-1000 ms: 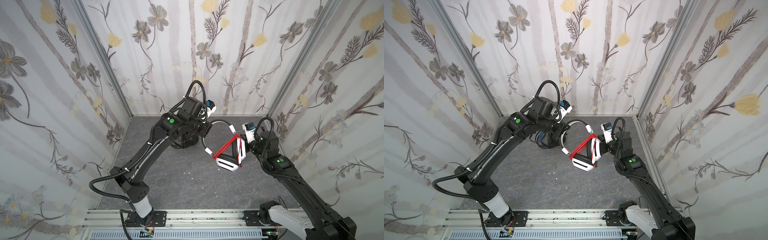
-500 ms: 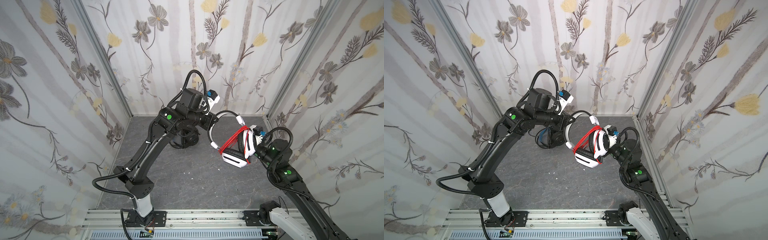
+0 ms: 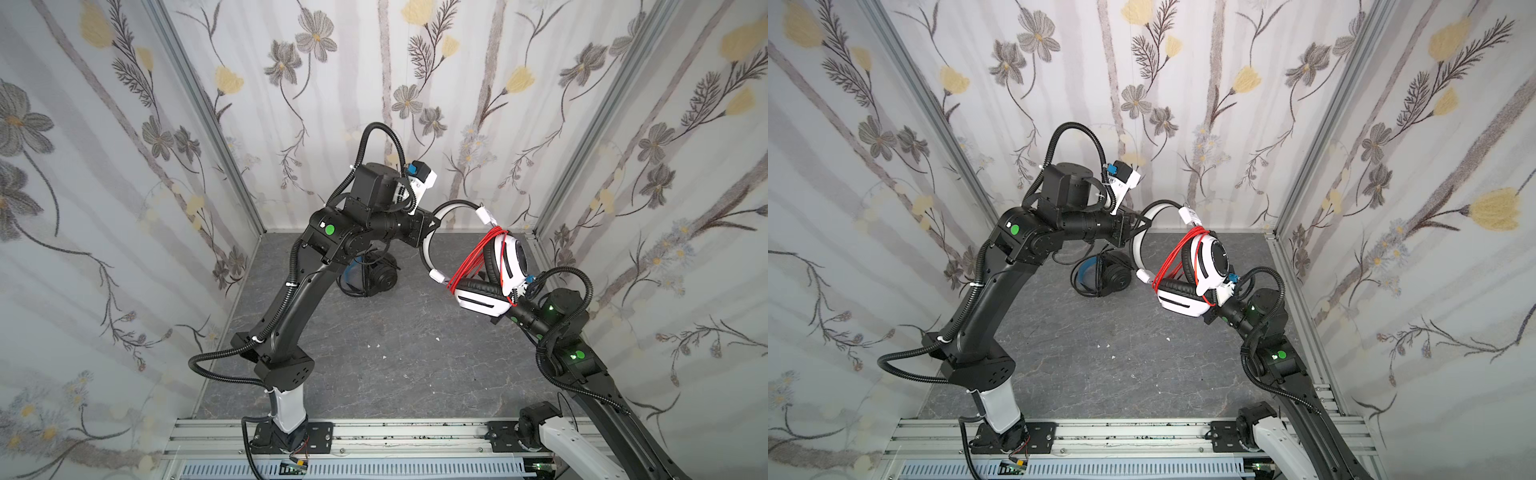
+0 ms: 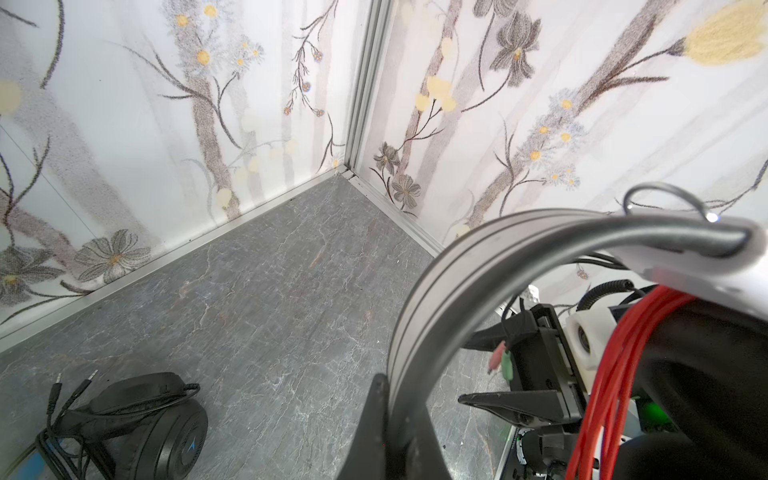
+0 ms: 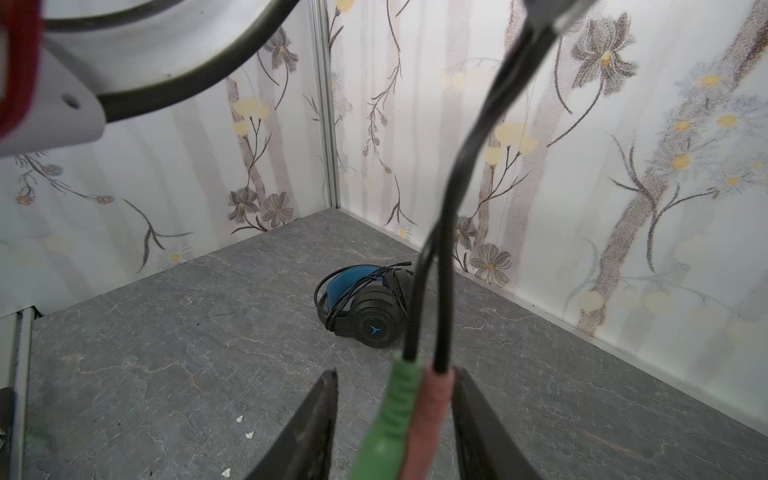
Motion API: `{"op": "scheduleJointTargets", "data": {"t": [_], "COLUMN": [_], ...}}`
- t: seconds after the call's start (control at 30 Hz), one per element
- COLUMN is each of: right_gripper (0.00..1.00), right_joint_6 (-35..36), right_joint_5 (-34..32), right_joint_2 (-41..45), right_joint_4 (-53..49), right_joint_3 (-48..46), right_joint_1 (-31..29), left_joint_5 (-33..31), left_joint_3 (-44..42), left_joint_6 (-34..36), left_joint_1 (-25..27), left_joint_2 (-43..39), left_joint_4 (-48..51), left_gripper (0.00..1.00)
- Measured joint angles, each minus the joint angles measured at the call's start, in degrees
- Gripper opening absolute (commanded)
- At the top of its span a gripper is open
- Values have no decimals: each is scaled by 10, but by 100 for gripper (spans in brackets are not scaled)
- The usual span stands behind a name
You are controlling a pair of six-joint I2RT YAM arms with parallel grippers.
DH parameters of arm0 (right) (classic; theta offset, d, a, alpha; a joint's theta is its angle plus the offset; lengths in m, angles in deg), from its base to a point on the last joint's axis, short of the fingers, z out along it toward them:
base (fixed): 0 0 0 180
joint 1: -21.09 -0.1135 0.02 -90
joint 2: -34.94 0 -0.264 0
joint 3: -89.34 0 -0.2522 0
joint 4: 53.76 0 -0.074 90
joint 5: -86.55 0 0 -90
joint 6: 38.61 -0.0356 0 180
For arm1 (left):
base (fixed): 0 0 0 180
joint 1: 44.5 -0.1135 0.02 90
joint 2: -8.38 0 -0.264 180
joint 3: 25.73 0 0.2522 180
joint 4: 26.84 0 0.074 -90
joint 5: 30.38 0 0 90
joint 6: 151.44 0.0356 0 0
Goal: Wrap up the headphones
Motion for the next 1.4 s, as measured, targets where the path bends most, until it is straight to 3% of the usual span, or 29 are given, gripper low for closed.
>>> {"op": "scheduleJointTargets", "data": {"t": [0.17,0.27,0.6,0.77,0.93,1.17,1.4], "right_gripper": [34,35,46,59,61,65,69], "right_joint_6": [0,0,0,-9,-35,-38,-19], "right_joint_5": [4,4,-11,-62,-108,-194,-254], "right_joint_2": [4,5,22,30,34,63,111], "right_joint_4": [1,1,3,12,11,-10,-35], "right_joint_3": [-1,-1,-19,-66,-99,-84,-66], "right_joint_1": [0,0,-1,3,7,7,8], "left_joint_5": [0,0,-6,-55,-123,-198,-229], "left_joint_3": [16,17,18,11,-31,-160,-273], "left_joint_6": [-11,-14,-30,-39,-64,-104,-138], "left_joint_1": [-3,-4,-8,-11,-12,-12,-12], "left_joint_2": [5,7,7,7,6,-12,-13], "left_joint_4": [0,0,0,0,-1,-57,-131], "left_gripper": [0,0,0,0,0,0,0]}}
